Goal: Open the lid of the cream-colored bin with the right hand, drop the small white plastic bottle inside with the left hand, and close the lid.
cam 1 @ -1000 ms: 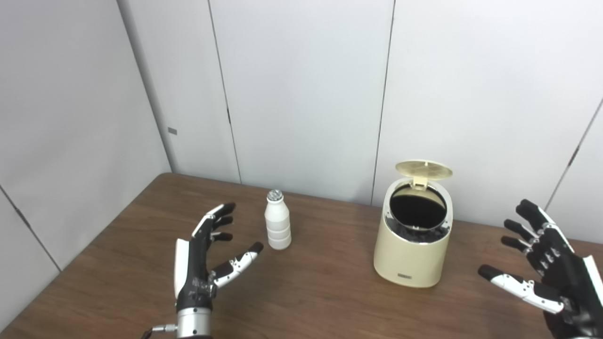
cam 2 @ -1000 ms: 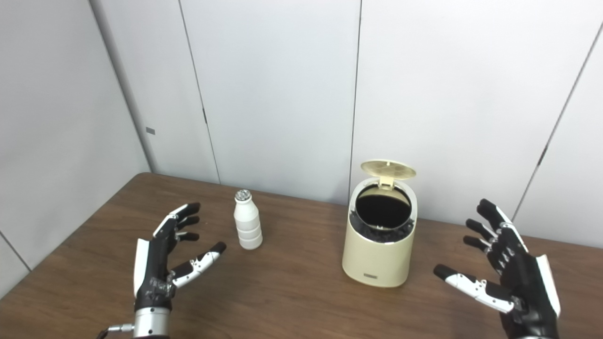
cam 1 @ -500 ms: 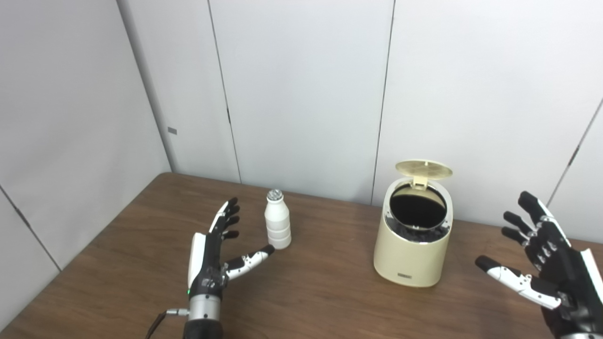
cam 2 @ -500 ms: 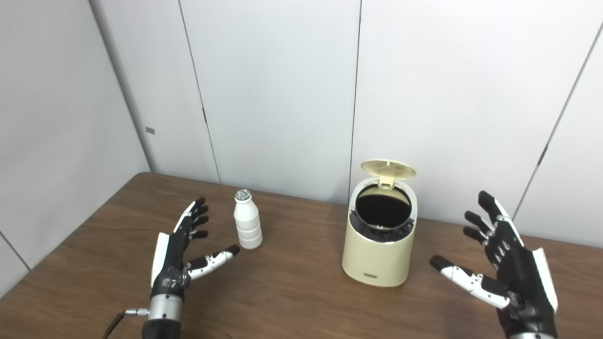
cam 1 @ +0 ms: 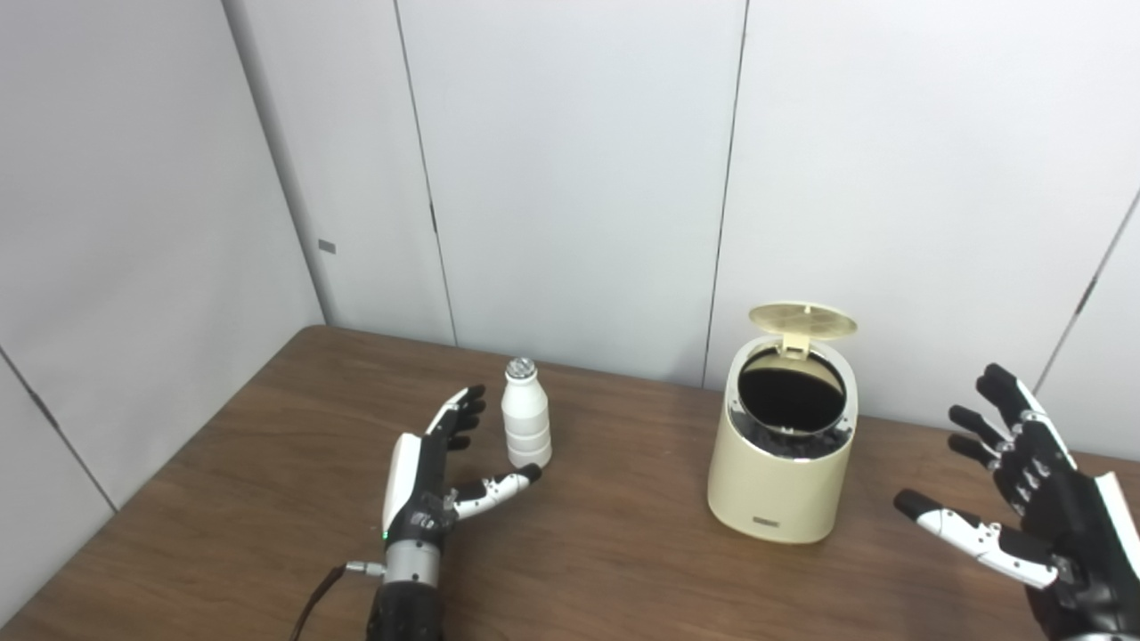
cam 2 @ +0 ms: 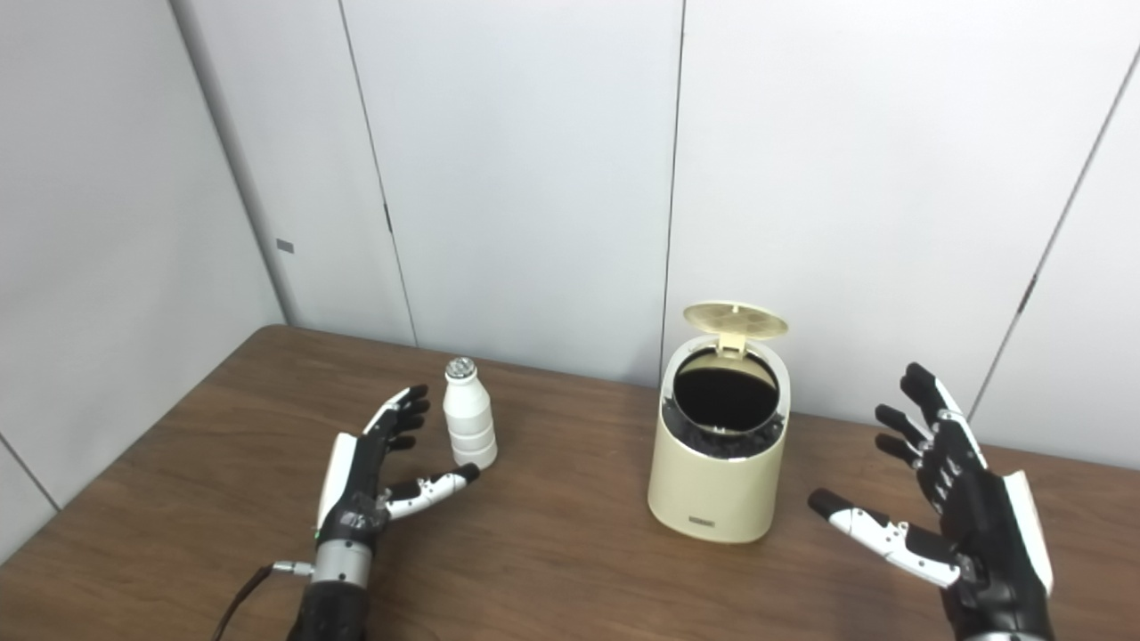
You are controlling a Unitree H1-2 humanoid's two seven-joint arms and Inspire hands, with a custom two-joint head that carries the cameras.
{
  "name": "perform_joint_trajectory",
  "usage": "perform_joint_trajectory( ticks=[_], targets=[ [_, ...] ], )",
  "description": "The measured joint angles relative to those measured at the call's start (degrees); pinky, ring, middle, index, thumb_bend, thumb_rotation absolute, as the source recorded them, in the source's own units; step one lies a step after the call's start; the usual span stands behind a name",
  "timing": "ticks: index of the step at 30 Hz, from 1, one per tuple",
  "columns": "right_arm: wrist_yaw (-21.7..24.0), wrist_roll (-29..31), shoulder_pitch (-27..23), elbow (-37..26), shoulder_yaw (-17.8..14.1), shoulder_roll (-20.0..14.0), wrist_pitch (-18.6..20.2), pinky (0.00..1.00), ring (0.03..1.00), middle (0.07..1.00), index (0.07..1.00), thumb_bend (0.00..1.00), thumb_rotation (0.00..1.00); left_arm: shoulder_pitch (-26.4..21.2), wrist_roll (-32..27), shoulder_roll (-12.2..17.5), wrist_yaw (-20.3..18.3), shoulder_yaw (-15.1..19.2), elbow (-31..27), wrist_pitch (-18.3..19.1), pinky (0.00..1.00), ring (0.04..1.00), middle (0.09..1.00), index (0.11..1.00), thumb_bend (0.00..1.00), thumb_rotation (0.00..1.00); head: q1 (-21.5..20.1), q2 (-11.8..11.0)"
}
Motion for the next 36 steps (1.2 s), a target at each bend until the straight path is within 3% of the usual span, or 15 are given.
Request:
perform_joint_trajectory(
  ticks=[7,15,36],
  targets=[
    [0.03,0.12,0.24,0.19,-0.07,-0.05,-0.03,0.82,0.860,0.935,0.935,0.60,0.00,-1.64,0.03,0.05,1.27,-0.58,2.27,-0.70,0.79,0.822,0.822,0.852,0.81,0.11,-0.35,0.18],
    [0.16,0.36,0.39,0.18,-0.12,-0.30,-0.03,0.82,0.868,0.936,0.938,0.60,0.00,-3.42,0.11,0.05,2.91,-1.43,4.79,-3.26,0.74,0.782,0.807,0.853,0.81,0.13,-0.35,0.53],
    [0.66,0.89,0.85,0.43,-0.05,-0.54,-0.12,0.78,0.846,0.918,0.923,0.63,0.03,-5.94,-0.14,-0.87,5.60,-2.05,7.77,-3.24,0.64,0.702,0.764,0.810,0.78,0.10,-1.32,1.32]
  ],
)
